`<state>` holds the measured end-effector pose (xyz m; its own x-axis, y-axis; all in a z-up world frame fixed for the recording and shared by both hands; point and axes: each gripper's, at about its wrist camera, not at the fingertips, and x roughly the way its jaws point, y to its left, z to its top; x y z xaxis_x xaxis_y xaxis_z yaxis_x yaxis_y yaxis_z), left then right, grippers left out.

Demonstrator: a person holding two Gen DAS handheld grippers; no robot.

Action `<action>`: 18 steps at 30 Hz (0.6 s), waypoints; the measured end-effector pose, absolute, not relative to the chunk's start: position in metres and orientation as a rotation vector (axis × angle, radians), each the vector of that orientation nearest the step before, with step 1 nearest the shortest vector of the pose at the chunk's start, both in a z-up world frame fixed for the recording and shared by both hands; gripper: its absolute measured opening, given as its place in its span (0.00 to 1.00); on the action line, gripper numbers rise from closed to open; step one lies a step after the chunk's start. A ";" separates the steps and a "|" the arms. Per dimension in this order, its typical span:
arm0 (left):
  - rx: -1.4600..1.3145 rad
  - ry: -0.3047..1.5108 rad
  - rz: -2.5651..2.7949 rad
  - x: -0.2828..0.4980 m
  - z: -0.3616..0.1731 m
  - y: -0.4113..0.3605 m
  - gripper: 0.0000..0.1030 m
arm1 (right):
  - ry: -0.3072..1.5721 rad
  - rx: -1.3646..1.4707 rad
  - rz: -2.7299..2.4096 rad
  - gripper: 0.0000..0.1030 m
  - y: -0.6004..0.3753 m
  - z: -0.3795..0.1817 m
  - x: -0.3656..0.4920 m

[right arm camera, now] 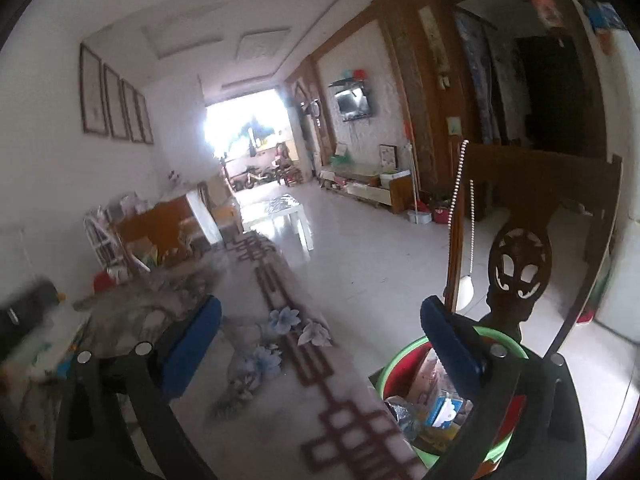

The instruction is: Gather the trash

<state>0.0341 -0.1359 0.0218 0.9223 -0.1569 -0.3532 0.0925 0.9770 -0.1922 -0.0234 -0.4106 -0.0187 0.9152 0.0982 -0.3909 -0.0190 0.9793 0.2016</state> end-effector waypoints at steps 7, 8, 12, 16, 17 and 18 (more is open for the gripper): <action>-0.132 0.354 -0.111 0.022 0.030 -0.136 0.95 | 0.445 0.205 0.005 0.94 -0.411 -0.027 -0.018; -0.138 0.362 -0.117 0.022 0.030 -0.135 0.95 | 0.442 0.201 0.002 0.94 -0.411 -0.027 -0.019; -0.160 0.373 -0.125 0.022 0.031 -0.132 0.95 | 0.435 0.177 0.005 0.94 -0.407 -0.028 -0.020; -0.175 0.378 -0.114 0.021 0.031 -0.128 0.95 | 0.434 0.159 0.012 0.94 -0.404 -0.029 -0.020; -0.180 0.384 -0.112 0.022 0.030 -0.127 0.95 | 0.433 0.158 0.014 0.94 -0.403 -0.029 -0.020; -0.183 0.388 -0.112 0.022 0.029 -0.127 0.95 | 0.433 0.157 0.015 0.94 -0.403 -0.029 -0.020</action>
<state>0.0223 -0.1268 0.0293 0.9197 -0.1431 -0.3655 0.0731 0.9773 -0.1987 -0.0200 -0.4032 -0.0292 0.9080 0.0481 -0.4163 0.0188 0.9877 0.1551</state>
